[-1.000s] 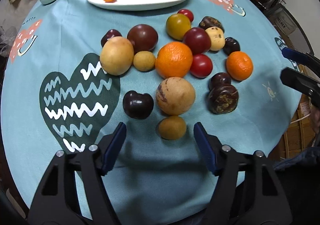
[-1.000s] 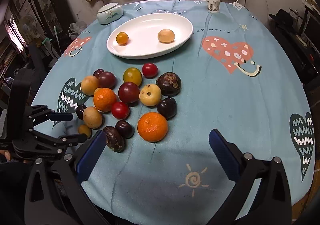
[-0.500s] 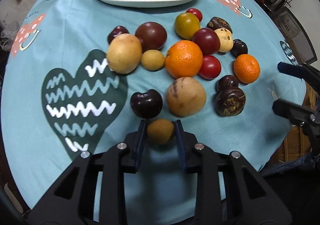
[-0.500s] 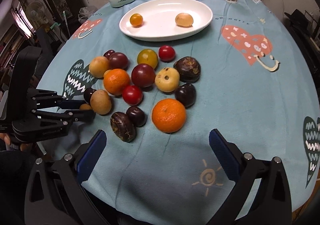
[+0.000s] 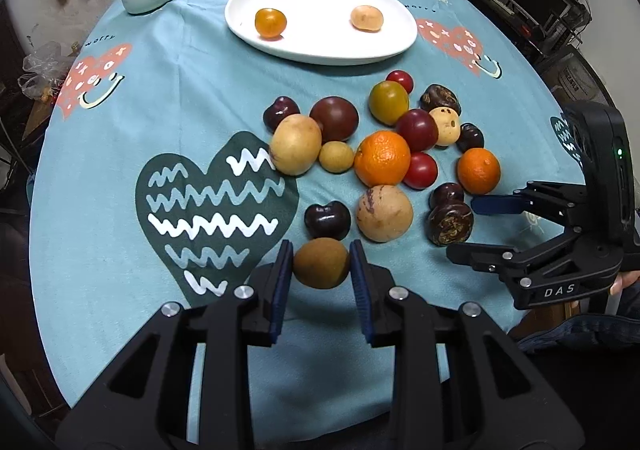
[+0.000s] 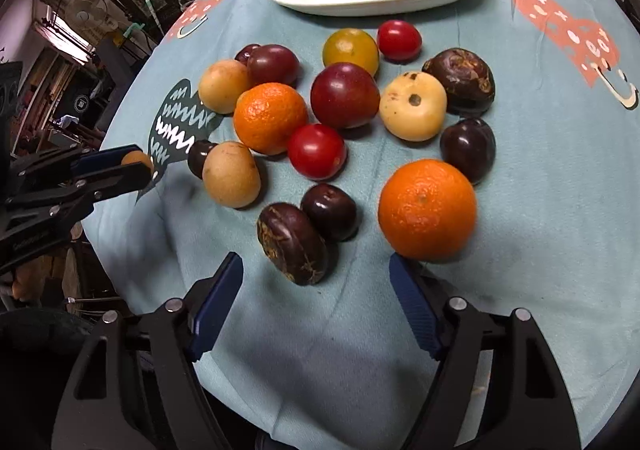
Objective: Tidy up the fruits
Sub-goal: 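Grasp a dark brown round fruit with the right tool while the left tool carries the kiwi to the plate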
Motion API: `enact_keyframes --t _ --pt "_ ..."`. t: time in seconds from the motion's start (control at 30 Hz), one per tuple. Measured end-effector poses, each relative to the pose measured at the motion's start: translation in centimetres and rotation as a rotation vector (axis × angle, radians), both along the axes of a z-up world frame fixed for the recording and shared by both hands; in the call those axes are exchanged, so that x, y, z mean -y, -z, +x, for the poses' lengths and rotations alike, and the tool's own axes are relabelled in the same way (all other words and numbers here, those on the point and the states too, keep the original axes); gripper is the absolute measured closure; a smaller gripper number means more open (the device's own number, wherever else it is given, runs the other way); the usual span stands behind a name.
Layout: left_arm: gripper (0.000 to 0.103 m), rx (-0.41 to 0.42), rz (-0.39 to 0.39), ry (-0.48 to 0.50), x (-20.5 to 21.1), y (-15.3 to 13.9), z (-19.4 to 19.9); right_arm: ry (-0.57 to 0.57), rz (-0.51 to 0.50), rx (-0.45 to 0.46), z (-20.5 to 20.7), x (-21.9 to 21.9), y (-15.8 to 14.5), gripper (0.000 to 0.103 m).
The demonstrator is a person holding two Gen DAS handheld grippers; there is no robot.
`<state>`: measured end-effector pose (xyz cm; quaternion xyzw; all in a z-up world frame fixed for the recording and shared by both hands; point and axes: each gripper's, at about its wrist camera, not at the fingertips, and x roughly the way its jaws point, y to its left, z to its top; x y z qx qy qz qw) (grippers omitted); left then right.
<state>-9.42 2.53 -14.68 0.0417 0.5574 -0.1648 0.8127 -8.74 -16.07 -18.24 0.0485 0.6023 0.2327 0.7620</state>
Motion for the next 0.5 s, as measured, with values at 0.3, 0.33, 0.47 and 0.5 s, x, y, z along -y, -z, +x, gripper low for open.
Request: enact_keyframes --t 0.3,0.33,0.47,0.5 --pt "0.074 -0.011 0.002 0.004 0.0 0.3 0.4 -0.045 0.041 -0.006 0.0 -0.8 0.0 0.068" --pt "0.074 -0.008 0.001 0.006 0.0 0.2 0.4 -0.045 0.041 -0.012 0.0 -0.7 0.0 0.069" --pt "0.074 0.023 -0.014 0.021 0.5 -0.8 0.9 -0.04 0.071 -0.011 -0.2 0.1 -1.1 0.078" --pt "0.074 0.031 -0.017 0.026 0.7 -1.1 1.1 -0.036 0.068 -0.004 -0.1 0.2 -1.4 0.078"
